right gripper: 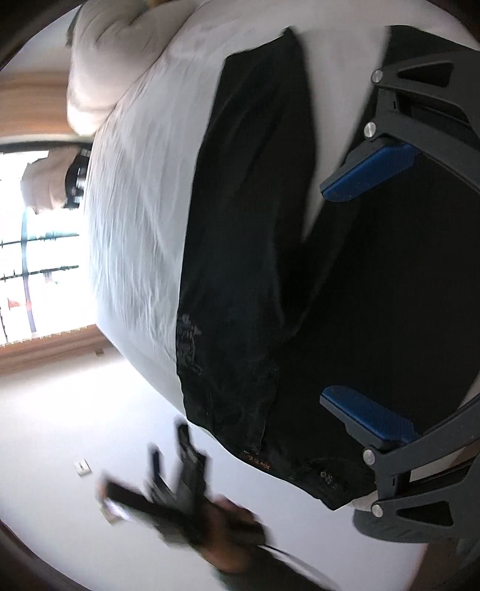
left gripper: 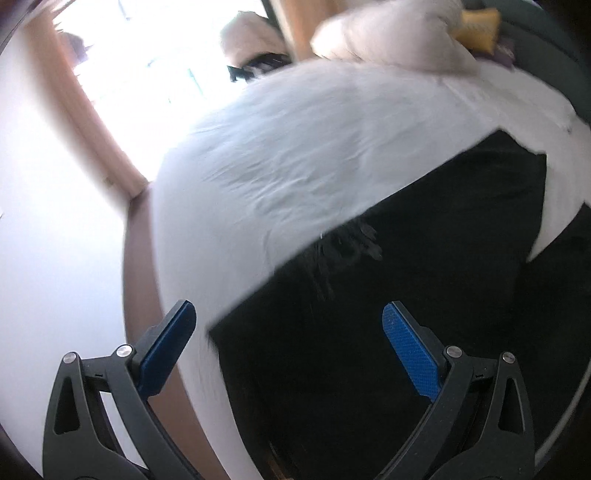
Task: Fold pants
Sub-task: 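Grasp the jeans waistband with the left tool while the right tool grasps the waistband too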
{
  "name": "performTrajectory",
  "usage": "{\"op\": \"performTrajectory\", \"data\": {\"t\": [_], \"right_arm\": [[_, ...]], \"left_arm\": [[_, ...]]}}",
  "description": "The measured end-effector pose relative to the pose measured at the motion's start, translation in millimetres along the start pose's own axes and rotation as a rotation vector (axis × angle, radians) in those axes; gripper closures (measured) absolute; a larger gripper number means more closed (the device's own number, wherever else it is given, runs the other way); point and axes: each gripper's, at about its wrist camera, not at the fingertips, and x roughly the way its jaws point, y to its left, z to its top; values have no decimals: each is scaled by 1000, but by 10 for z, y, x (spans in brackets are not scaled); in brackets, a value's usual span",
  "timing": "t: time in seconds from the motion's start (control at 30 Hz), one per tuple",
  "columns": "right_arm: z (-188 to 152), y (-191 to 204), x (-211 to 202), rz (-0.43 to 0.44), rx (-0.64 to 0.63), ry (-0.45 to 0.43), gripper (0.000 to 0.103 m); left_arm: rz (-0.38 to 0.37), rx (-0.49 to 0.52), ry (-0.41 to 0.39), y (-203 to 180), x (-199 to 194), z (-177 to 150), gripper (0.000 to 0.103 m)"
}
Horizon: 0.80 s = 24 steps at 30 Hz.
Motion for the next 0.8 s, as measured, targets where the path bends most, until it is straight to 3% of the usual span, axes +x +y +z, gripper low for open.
{"op": "performTrajectory", "data": {"t": [0.13,0.27,0.43,0.6,0.7,0.8], "right_arm": [[212,-103,235,32,-68,13,7],[307,-289,408,76,-53,27,9],[340,-421,697,114,-35,66,18],[358,-396,844,148,-41,80,20],[378,-376,877,169,-64,78,22],[406,-383,904,177,-80,76,23]], "left_arm": [[-97,122,103,118,706,357,0],[-167,188,183,181,1193,526,3],[-306,201,277,297,1578,503,18],[-438,142,344,362,1835,485,23],[-485,123,361,381,1910,465,31],[-543,111,376,380,1874,444,55]]}}
